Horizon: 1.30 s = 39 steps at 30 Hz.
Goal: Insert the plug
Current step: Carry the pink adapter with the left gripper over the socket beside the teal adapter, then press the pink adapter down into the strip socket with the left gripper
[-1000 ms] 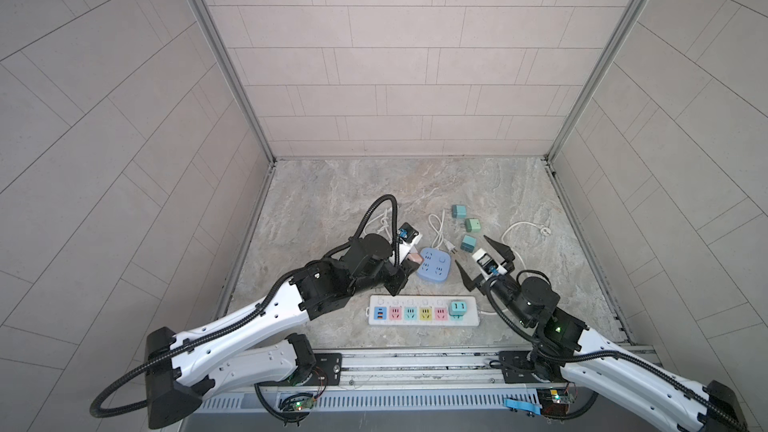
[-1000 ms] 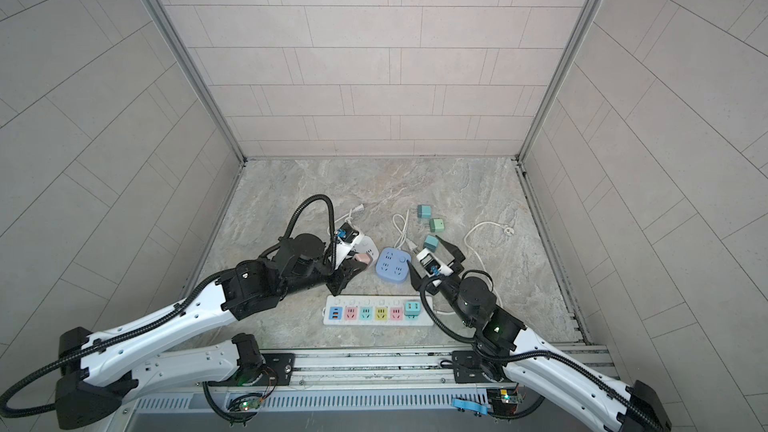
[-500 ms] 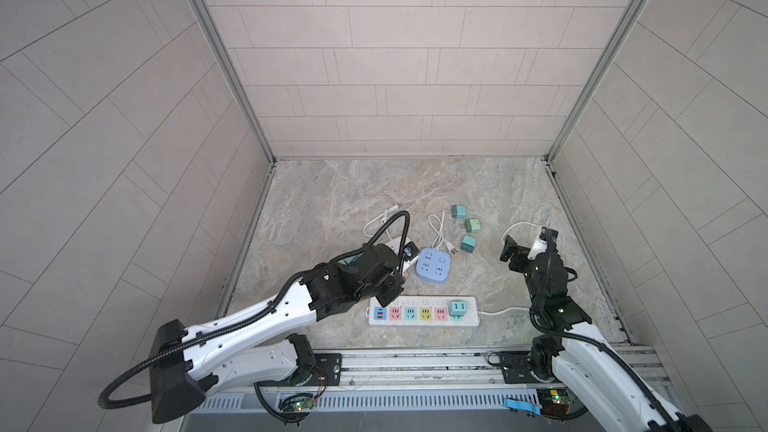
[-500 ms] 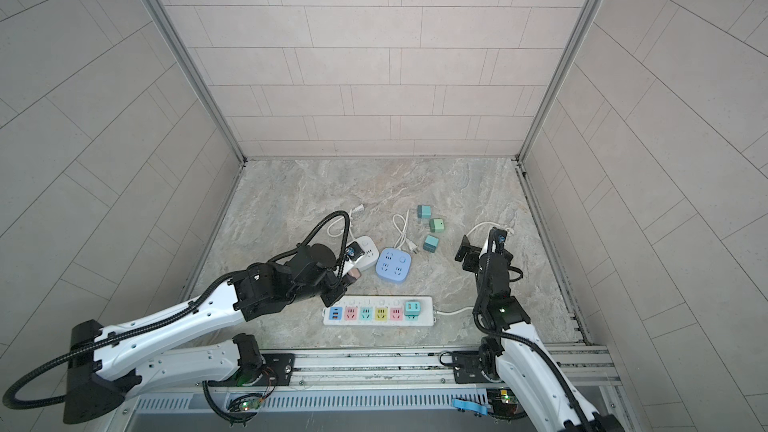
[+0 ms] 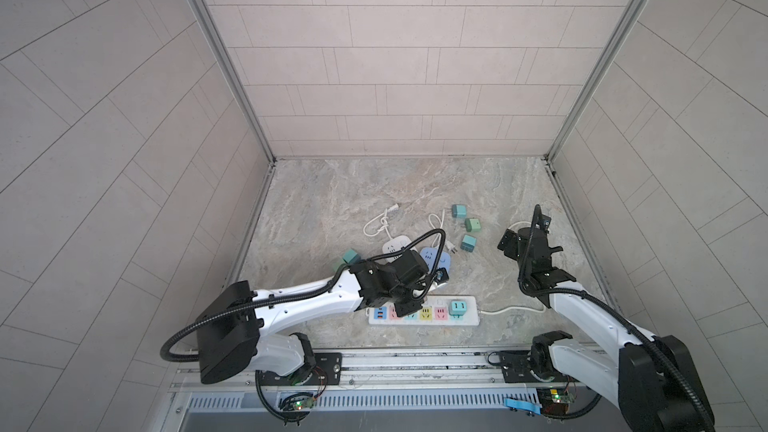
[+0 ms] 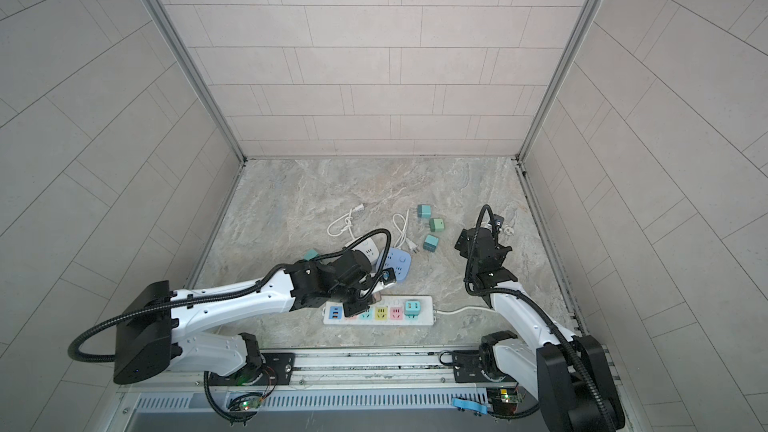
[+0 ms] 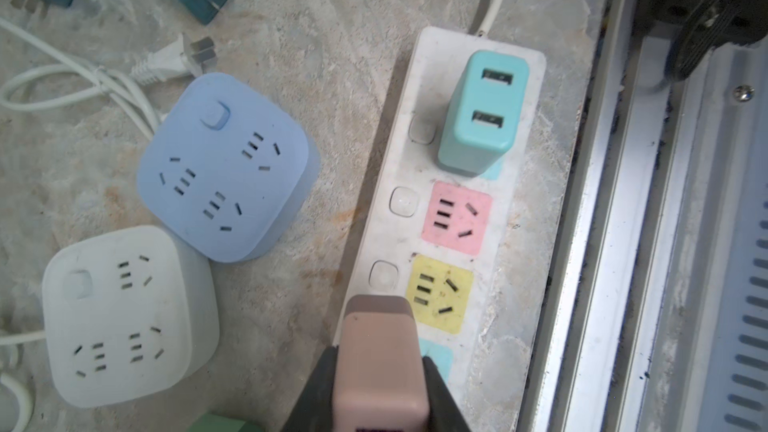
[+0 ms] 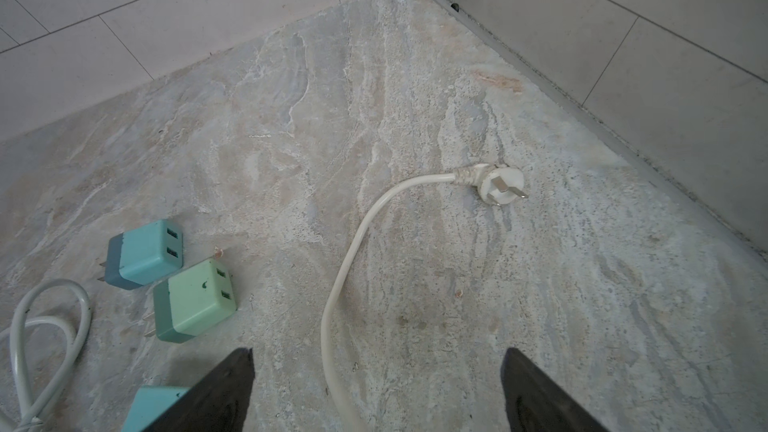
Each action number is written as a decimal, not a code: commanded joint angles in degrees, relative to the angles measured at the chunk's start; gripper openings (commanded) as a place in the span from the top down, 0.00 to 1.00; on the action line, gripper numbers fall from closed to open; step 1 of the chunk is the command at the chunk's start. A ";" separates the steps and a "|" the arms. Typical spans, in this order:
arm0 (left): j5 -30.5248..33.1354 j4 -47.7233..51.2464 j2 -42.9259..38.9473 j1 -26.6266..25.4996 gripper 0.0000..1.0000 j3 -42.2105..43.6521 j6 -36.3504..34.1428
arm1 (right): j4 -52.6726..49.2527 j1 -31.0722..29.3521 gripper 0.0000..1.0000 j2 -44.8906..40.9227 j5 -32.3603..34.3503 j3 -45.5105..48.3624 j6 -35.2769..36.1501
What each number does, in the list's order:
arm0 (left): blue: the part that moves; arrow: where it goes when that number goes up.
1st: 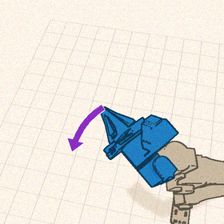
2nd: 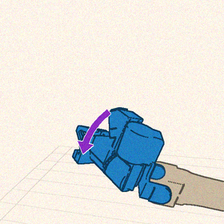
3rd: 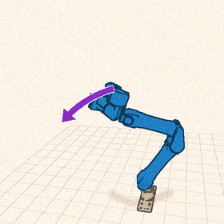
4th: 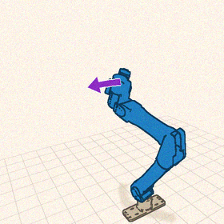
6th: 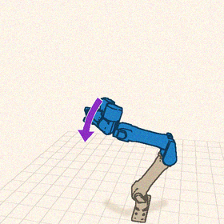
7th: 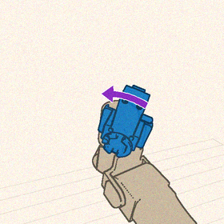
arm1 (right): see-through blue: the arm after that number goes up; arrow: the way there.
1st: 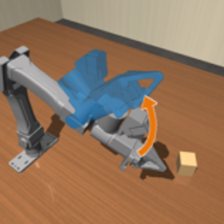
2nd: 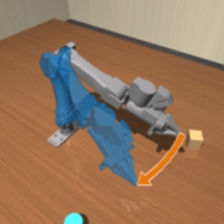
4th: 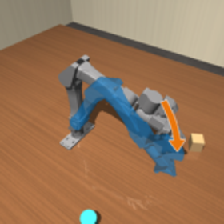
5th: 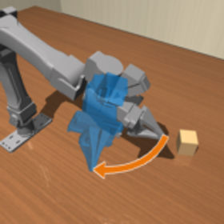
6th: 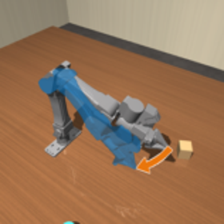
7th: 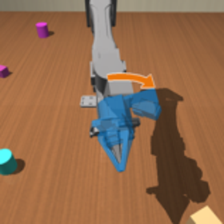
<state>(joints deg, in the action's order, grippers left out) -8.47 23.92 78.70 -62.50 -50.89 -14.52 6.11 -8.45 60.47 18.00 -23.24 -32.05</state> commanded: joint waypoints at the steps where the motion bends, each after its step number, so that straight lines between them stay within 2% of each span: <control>1: -3.16 0.08 1.28 -1.17 1.00 -4.30 -4.61 | -1.54 0.24 0.06 0.13 0.54 -0.94 -1.15; 7: -5.35 1.32 4.76 -3.01 1.00 -7.14 -6.21 | -1.07 0.31 0.06 -1.05 0.77 -0.05 -1.35; 14: -1.86 8.04 10.28 -4.87 1.00 -12.50 -6.83 | -1.10 0.27 0.06 -1.00 0.81 -0.10 -1.35; 23: -0.79 14.60 15.91 -6.24 1.00 -18.90 -7.59 | -0.97 0.19 0.06 -1.38 0.90 0.24 -1.43; 39: -0.59 16.86 22.77 -7.12 1.00 -23.93 -8.26 | -1.02 0.24 0.06 -0.92 0.89 -0.09 -1.44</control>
<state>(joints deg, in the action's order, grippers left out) -9.37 38.59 100.64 -69.23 -73.12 -20.91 5.74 -8.45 59.96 18.04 -23.29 -32.49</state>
